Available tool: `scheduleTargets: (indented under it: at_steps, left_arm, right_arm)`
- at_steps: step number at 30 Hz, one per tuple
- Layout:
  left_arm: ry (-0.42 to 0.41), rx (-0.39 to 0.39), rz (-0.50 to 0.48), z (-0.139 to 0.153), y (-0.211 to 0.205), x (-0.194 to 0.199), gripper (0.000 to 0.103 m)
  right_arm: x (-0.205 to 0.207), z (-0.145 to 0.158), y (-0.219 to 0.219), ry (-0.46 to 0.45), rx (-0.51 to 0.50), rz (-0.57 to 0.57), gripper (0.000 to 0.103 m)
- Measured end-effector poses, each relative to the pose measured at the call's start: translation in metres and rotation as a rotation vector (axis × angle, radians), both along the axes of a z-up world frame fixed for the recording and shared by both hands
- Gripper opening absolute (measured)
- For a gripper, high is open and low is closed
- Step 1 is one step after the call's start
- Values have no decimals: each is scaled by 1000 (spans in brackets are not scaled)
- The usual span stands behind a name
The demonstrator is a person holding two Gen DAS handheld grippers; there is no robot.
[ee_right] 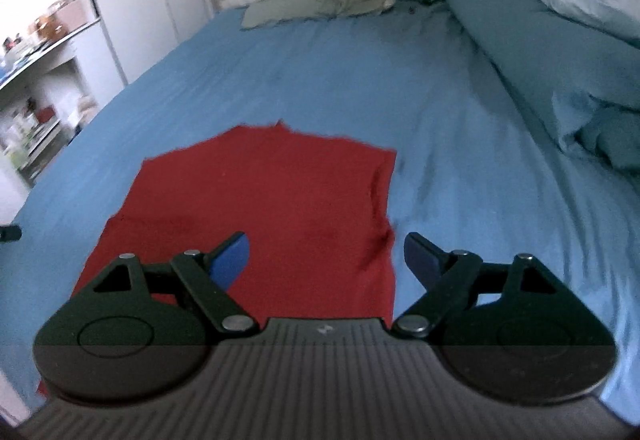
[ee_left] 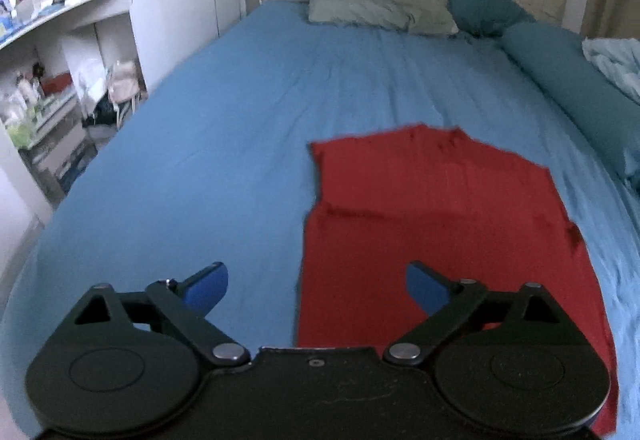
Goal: Fold small clothes
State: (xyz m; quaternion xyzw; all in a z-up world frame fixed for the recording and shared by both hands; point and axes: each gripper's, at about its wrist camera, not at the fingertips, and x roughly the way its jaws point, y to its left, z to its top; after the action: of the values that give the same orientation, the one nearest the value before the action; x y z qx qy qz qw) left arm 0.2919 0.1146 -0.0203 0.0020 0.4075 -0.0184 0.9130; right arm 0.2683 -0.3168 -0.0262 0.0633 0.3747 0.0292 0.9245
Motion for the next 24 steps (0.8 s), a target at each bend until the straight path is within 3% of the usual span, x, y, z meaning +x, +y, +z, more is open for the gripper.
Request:
scheduleTargets:
  at_steps: [7, 15, 20, 24]
  left_arm:
    - [155, -26, -62, -42, 13, -56, 97]
    - [241, -67, -45, -96, 14, -96, 72]
    - [270, -30, -49, -119, 10, -101, 67]
    - [285, -37, -45, -127, 12, -96, 58]
  right_arm:
    - [-73, -34, 21, 138, -13, -24, 101]
    - [-123, -90, 36, 255, -60, -118, 98]
    - [-139, -119, 40, 291, -113, -168, 97]
    - [-146, -137, 40, 327, -100, -220, 86]
